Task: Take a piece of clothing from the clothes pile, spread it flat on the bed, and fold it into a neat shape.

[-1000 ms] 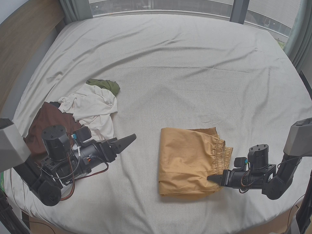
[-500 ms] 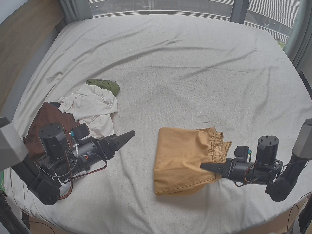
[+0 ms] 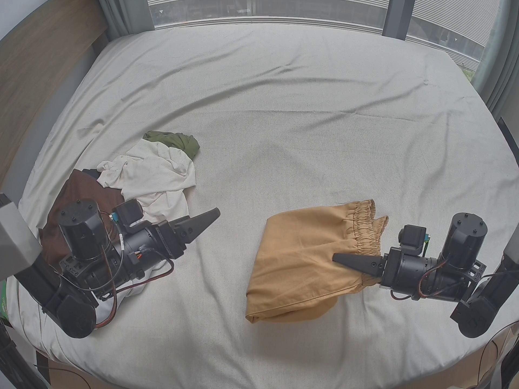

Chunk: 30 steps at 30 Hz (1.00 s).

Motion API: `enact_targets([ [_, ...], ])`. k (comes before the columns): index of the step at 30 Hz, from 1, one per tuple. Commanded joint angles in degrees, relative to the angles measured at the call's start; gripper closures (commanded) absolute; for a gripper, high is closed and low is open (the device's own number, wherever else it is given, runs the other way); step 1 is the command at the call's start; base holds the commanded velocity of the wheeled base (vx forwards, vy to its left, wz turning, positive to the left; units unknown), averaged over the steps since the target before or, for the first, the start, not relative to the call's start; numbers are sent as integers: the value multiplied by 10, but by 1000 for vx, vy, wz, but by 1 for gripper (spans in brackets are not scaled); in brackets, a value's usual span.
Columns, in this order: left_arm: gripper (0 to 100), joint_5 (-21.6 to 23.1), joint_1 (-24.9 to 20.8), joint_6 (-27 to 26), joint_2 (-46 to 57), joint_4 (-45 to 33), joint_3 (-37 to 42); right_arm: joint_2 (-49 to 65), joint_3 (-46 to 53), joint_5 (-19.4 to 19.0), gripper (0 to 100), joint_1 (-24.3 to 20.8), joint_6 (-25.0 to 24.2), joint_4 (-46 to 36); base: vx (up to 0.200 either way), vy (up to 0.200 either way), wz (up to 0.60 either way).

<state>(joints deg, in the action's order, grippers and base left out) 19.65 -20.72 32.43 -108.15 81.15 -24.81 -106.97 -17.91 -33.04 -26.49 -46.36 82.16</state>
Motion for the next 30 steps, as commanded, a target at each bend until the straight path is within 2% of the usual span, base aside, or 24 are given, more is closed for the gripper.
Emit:
enact_targets([
  [1, 0, 0, 9, 20, 15, 0, -11, 20, -13, 0, 100, -8, 0, -3, 0, 0, 0],
  [3, 0, 2, 9, 33, 22, -5, -9, 21, -22, 0, 100, -8, 0, -3, 0, 0, 0],
  [12, 0, 21, 15, 32, 30, -12, 13, 26, -85, 0, 100, -27, 0, -35, 0, 0, 0],
  [22, 0, 42, 25, 29, 66, -58, 17, 25, -230, 0, 100, -20, 0, -155, 0, 0, 0],
  [30, 0, 43, 41, -10, 66, -79, 28, 5, -354, 0, 100, -3, 1, -269, 0, 0, 0],
])
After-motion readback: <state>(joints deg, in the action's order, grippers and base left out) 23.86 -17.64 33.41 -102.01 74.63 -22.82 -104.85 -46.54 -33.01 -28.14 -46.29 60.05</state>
